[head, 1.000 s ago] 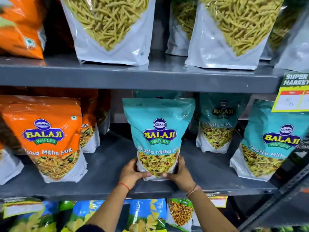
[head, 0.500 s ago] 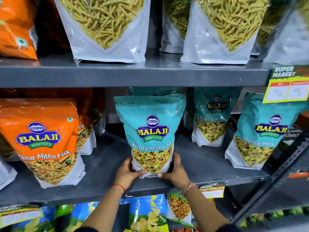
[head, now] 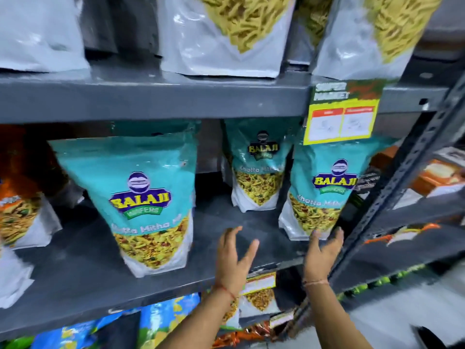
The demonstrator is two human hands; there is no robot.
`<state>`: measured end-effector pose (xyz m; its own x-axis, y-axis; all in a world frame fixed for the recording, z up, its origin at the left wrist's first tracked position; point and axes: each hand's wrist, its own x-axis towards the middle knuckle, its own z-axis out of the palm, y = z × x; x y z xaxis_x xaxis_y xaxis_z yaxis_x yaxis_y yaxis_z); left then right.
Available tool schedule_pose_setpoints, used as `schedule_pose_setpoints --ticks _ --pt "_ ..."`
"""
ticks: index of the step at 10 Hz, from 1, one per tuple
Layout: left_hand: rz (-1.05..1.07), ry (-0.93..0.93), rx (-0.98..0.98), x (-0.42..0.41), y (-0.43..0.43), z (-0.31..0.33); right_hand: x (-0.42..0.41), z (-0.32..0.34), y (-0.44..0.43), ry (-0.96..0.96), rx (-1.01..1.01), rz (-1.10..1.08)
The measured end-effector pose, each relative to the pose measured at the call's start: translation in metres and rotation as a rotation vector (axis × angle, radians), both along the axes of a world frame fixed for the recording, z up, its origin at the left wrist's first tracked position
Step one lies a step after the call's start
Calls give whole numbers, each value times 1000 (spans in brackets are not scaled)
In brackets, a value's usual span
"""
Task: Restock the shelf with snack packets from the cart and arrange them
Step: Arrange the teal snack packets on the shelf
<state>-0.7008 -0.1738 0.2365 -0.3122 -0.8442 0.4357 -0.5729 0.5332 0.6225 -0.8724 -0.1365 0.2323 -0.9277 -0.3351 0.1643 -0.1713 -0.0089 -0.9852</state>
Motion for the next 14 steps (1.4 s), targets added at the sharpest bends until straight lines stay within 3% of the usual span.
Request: schedule_pose_setpoints --ticks 1,2,3,4,6,8,14 --pt "57 -445 293 -57 -32 -11 -39 -3 -12 -99 26 56" --pt "2 -1522 -357 -121 -37 -17 -60 -3 -15 -277 -38 157" --pt "-82 -1687 -573 -134 -24 -12 -68 -2 -13 -353 -83 236" --pt "-109 -1822 -909 -135 -21 -21 -64 -7 -13 -308 -41 308" --pt "-101 -1738 -894 -110 -23 -33 -43 -10 -9 -231 -30 386" --pt "19 -1798 -786 -70 -20 -44 -2 -9 -12 -194 9 469" --pt "-37 -1746 -737 -54 -13 -47 10 -1 -6 -179 -24 542"
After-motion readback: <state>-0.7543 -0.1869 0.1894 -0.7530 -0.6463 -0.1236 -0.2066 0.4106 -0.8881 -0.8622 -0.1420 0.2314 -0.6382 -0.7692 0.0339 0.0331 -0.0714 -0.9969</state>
